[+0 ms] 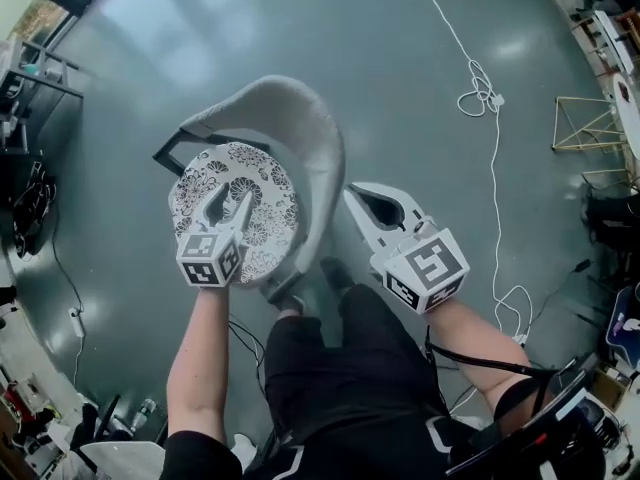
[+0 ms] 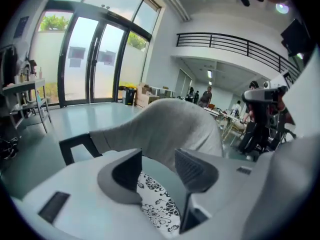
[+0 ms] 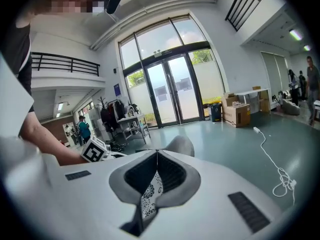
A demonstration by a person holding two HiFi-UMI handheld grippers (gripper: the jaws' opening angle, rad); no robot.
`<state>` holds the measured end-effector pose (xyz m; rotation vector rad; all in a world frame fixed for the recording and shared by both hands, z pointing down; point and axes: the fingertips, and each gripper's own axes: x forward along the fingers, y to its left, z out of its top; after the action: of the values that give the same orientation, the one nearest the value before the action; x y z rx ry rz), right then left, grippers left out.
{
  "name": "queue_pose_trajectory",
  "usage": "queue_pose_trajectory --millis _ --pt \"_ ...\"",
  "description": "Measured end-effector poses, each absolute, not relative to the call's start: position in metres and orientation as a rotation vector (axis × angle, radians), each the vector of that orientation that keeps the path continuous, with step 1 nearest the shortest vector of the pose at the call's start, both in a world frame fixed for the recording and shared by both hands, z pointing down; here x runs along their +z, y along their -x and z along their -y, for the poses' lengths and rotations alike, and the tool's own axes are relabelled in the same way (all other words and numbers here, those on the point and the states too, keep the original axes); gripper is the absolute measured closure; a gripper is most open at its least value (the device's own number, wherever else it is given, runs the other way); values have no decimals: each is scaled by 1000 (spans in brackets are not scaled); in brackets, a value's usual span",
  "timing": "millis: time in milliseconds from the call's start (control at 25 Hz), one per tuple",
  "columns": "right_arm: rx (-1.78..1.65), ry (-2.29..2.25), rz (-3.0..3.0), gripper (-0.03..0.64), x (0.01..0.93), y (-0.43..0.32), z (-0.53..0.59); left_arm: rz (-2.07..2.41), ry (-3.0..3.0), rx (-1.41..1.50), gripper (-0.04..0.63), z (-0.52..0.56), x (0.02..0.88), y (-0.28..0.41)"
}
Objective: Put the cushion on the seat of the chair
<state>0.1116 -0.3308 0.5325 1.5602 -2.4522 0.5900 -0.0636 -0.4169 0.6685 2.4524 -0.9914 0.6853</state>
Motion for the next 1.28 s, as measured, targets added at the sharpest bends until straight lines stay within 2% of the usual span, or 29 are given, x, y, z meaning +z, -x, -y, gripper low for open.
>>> queue_pose_trajectory --millis 240,560,800,1280 --pt "552 -1485 2535 606 495 -91 332 1223 -2463 468 426 391 569 101" --pt "483 -1324 2671 606 445 -58 329 1492 -2436 269 549 331 463 145" --pt "475 -1257 2723 606 423 -34 317 1593 -2428 235 584 281 420 177" --pt "374 -1197 2822 606 354 28 302 1588 -2436 154 586 217 369 218"
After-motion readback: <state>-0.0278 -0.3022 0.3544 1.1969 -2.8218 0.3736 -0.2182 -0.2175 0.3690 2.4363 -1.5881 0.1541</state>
